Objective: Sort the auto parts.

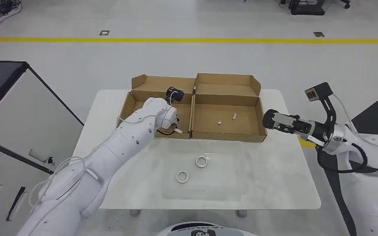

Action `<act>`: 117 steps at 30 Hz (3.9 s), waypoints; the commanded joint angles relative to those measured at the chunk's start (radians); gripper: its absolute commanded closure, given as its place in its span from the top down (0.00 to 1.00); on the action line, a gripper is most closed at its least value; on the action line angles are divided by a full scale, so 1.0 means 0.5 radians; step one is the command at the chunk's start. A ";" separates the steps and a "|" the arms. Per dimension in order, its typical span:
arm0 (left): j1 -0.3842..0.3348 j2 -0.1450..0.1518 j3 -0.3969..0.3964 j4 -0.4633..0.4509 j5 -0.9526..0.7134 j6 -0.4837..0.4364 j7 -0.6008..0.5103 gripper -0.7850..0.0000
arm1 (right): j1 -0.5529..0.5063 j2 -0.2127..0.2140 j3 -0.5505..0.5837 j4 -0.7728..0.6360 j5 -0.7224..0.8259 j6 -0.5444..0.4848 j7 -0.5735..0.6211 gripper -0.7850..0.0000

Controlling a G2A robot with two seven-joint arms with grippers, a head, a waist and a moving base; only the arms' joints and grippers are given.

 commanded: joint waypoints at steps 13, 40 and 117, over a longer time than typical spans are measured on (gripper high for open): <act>0.042 0.015 -0.157 -0.166 0.065 0.022 -0.039 1.00 | 0.000 0.000 0.000 0.000 0.000 0.000 0.000 1.00; 0.434 0.215 -0.508 -1.576 -0.170 -0.826 -0.648 1.00 | 0.000 0.000 0.000 0.000 0.000 0.000 0.000 1.00; 0.390 0.175 0.206 -1.238 0.211 -1.318 -0.399 0.32 | 0.000 0.000 0.000 0.000 0.000 0.000 0.000 1.00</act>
